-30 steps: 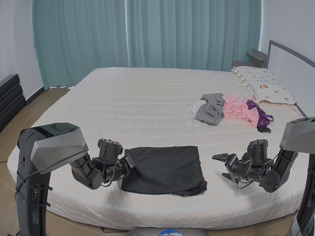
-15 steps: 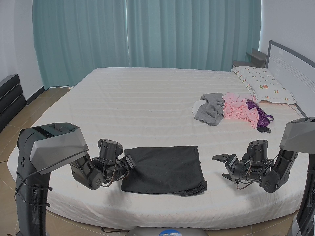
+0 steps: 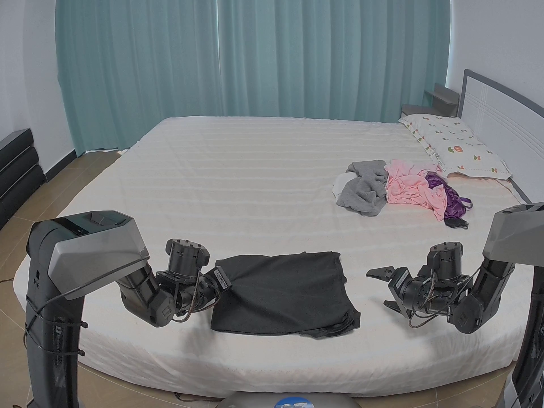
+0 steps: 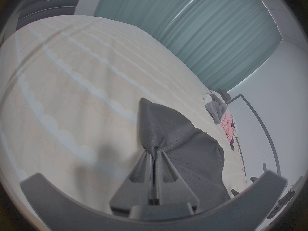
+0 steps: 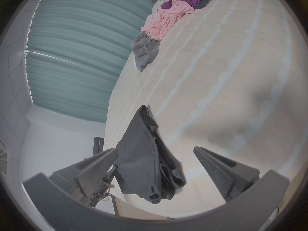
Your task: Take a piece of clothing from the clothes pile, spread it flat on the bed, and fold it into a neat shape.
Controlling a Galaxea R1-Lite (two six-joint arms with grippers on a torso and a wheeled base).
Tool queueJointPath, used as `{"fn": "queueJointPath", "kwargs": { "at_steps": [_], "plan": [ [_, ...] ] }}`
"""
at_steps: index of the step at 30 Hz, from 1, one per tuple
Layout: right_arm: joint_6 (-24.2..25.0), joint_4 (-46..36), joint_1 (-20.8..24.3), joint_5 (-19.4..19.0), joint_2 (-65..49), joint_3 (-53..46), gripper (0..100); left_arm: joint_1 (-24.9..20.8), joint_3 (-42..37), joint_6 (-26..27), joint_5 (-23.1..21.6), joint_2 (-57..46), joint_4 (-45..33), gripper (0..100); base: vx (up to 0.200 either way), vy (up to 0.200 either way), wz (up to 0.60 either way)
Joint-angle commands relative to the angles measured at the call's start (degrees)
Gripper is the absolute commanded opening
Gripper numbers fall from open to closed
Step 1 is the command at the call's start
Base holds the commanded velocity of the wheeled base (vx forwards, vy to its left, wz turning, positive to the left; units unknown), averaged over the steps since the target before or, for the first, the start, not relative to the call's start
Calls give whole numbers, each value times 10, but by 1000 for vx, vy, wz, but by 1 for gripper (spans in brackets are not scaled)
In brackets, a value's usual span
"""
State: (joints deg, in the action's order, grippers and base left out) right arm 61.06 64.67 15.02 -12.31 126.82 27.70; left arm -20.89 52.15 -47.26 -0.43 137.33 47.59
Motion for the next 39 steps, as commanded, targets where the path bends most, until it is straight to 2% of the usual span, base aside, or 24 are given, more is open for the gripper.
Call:
{"fn": "queueJointPath", "kwargs": {
  "at_steps": [1, 39],
  "plan": [
    [0, 0, 0, 0, 1, 0, 100, 5, -2, 0, 1, -6, 0, 0, 0, 200, 0],
    [0, 0, 2, 0, 1, 1, 100, 20, -33, -2, 12, -18, 0, 0, 0, 200, 0]
  ]
}}
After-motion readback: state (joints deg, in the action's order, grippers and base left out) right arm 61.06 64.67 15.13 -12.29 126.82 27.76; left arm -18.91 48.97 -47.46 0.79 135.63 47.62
